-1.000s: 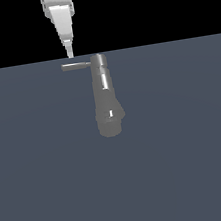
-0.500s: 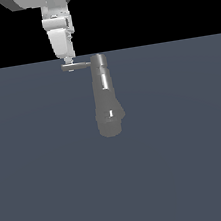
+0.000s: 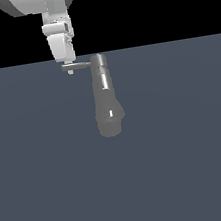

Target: Turn on the faucet by rotating a designated handle.

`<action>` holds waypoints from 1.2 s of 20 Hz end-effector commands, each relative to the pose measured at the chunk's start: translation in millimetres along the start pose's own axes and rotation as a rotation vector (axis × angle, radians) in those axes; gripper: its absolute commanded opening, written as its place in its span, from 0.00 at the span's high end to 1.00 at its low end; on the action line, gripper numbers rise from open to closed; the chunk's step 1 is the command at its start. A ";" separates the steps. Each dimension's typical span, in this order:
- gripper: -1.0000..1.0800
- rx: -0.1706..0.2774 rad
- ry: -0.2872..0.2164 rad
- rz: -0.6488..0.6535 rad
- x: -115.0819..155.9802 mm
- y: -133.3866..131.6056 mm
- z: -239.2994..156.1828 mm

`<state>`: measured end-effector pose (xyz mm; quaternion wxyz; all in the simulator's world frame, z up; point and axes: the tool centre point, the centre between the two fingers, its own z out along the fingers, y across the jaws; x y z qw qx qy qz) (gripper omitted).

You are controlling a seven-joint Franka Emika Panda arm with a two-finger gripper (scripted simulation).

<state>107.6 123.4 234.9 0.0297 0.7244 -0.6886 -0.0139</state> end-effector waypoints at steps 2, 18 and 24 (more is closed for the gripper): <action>1.00 0.000 0.000 0.000 0.0 5.0 -2.1; 1.00 0.000 0.000 0.001 0.1 48.7 -20.1; 1.00 0.000 0.000 0.001 0.0 66.5 -27.4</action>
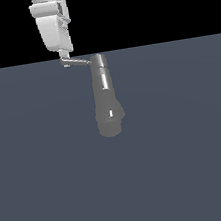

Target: Turn on the faucet by rotating a designated handle.

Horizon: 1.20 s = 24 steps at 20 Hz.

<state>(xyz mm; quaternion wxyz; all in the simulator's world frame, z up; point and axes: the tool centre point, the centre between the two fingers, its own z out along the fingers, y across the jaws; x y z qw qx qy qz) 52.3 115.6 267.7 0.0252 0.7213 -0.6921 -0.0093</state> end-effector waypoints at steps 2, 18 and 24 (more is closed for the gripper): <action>1.00 -0.012 0.000 -0.009 -5.6 15.0 -1.0; 1.00 -0.006 0.000 -0.004 29.3 48.2 -17.5; 1.00 -0.009 0.000 -0.006 44.8 66.2 -23.5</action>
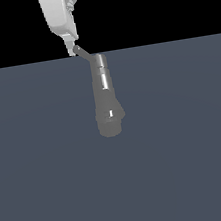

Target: Turn on the faucet by rotating a designated handle.

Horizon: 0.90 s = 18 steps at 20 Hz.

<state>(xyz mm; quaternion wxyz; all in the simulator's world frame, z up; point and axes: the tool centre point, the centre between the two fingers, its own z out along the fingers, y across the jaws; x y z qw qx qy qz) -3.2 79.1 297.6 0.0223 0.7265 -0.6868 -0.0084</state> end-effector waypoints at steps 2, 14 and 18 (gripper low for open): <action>1.00 -0.016 0.002 0.008 15.1 14.2 0.7; 1.00 -0.016 0.002 0.002 64.5 22.0 -1.5; 1.00 -0.017 0.002 0.005 92.6 23.2 -1.2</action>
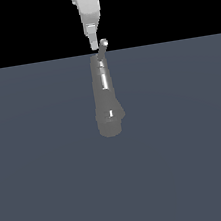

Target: Turn on the faucet by rotating a designated handle.

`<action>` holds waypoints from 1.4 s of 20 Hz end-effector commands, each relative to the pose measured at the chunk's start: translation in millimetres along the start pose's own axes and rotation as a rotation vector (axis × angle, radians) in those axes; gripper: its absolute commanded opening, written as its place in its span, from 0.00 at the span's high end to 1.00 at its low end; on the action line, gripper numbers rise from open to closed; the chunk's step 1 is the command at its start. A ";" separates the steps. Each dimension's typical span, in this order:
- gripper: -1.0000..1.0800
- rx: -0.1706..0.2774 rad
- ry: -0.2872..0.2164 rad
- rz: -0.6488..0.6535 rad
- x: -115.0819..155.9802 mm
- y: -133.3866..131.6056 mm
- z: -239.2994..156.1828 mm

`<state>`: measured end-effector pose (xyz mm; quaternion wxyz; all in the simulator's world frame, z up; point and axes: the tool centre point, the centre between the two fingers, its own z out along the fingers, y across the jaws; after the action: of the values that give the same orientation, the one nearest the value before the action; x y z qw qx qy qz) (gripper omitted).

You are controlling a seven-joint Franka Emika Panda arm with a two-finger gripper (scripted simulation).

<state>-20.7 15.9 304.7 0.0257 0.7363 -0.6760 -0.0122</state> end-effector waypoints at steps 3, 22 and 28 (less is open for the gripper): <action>1.00 -0.008 0.002 0.035 50.8 4.3 3.8; 1.00 -0.007 0.001 0.023 86.4 -37.5 22.0; 1.00 -0.008 0.002 0.032 107.4 -49.6 28.3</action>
<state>37.0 -55.9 282.9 0.0232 0.7401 -0.6720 -0.0123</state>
